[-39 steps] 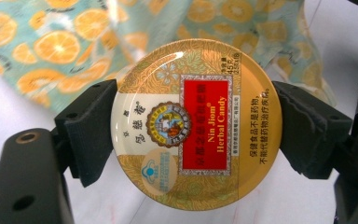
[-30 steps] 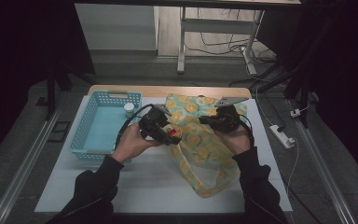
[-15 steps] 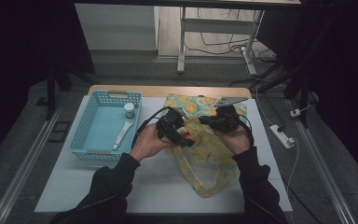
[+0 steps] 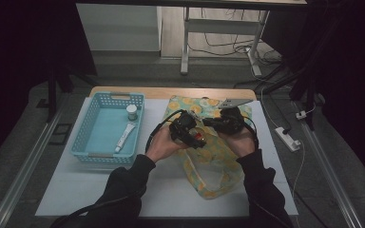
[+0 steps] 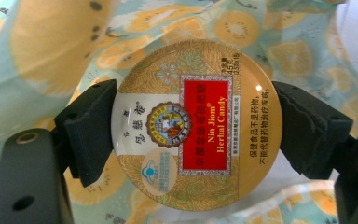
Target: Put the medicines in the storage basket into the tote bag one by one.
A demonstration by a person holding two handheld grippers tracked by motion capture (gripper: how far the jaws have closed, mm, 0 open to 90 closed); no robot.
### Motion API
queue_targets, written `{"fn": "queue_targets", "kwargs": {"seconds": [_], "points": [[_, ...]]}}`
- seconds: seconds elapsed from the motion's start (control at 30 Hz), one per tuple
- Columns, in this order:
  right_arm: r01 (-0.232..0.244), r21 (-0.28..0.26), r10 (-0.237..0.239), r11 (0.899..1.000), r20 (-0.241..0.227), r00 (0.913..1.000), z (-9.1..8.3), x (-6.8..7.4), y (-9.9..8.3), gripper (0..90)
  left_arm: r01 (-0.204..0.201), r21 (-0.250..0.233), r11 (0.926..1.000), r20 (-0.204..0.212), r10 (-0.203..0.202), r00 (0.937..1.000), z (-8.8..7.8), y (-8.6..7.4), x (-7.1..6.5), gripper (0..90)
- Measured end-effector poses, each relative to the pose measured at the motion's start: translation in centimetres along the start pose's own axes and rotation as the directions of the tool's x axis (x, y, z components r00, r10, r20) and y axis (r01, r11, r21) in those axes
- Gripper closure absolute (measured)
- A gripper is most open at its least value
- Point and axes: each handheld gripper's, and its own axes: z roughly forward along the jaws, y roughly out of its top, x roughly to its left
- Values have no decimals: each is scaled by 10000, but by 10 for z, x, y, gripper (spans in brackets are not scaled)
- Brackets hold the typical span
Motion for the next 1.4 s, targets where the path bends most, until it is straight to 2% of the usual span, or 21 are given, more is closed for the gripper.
{"fn": "queue_targets", "kwargs": {"seconds": [0.43,0.87,1.03,1.23,1.3,1.4], "points": [[-79,152,76,9999,145,9999,4,-5,-4,893,146,-379,9992,-295,-157,9994,26,-1,11,203],[-286,176,278,9994,425,9987,9,-16,-12,893,94,-152,9998,-439,-100,9990,51,-3,19,202],[-374,250,358,9990,585,9976,12,-20,-15,893,17,43,10000,-680,-14,9977,61,-4,21,201],[-501,309,479,9983,687,9965,13,-24,-18,893,42,8,10000,-829,-41,9965,67,-5,22,191],[-504,292,483,9983,688,9965,13,-25,-18,894,14,-60,10000,-954,-20,9954,66,-5,22,155],[-474,253,456,9986,693,9966,12,-25,-18,893,116,-231,9997,-766,-133,9970,59,-2,21,119]]}}
